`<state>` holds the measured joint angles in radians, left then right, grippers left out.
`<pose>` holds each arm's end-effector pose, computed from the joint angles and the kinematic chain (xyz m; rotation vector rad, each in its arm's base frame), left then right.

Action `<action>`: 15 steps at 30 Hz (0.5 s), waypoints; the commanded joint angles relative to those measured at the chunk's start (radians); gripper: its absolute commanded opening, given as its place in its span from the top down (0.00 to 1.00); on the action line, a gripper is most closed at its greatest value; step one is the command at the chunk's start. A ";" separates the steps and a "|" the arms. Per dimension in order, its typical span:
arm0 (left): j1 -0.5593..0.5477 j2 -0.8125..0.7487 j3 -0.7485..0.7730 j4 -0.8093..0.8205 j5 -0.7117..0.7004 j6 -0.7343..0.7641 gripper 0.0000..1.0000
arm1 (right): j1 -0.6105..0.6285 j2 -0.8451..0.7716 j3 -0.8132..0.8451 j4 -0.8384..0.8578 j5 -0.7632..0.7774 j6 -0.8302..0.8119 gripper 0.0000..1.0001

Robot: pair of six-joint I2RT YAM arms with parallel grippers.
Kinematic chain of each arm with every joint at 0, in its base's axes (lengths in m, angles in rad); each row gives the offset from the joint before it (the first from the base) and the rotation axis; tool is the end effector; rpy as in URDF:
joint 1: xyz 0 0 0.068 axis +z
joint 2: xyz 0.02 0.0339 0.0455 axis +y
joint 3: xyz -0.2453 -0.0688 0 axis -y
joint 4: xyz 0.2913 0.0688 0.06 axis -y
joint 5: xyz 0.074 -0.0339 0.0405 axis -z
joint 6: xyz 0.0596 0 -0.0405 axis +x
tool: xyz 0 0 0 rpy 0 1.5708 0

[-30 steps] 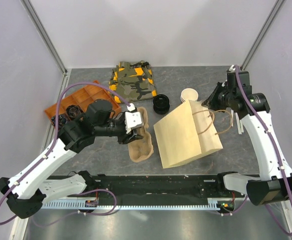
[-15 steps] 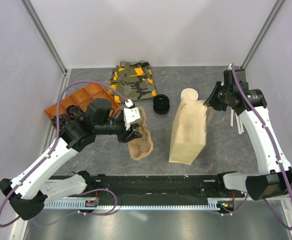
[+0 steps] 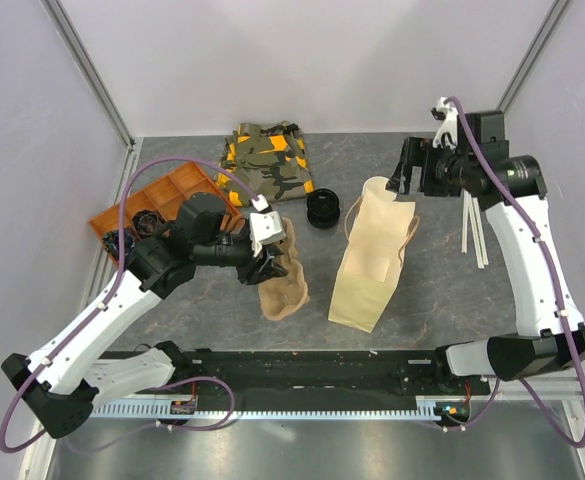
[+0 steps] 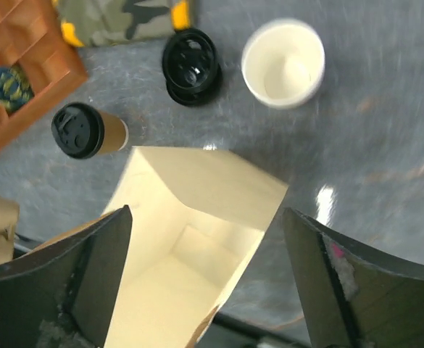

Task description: Pack the takeout coffee

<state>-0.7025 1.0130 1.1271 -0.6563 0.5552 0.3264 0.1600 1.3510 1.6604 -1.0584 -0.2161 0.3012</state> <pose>0.1930 -0.2046 0.3501 1.3268 1.6607 -0.8091 0.3164 0.0640 0.4087 0.0549 2.3470 0.4812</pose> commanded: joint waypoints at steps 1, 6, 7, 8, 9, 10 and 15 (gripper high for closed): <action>0.005 -0.001 0.031 0.005 0.094 0.031 0.75 | 0.003 0.078 0.206 -0.133 -0.157 -0.440 0.06; 0.005 0.006 0.082 -0.054 0.124 0.089 0.75 | 0.003 0.190 0.377 -0.343 -0.321 -1.006 0.09; 0.005 0.007 0.088 -0.063 0.127 0.095 0.75 | 0.001 0.223 0.398 -0.401 -0.354 -1.046 0.11; 0.005 0.006 0.098 -0.077 0.129 0.106 0.75 | 0.003 0.229 0.391 -0.400 -0.358 -1.062 0.13; 0.005 0.006 0.105 -0.080 0.127 0.109 0.75 | 0.004 0.232 0.378 -0.400 -0.368 -1.079 0.15; 0.005 0.006 0.112 -0.085 0.124 0.115 0.75 | 0.009 0.232 0.349 -0.402 -0.373 -1.102 0.18; 0.005 0.038 0.175 -0.117 0.103 0.201 0.76 | 0.032 0.252 0.280 -0.400 -0.378 -1.133 0.30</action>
<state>-0.7021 1.0267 1.2213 -0.7403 0.6395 0.4252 0.1795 1.5921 1.9747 -1.3109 -0.5282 -0.7013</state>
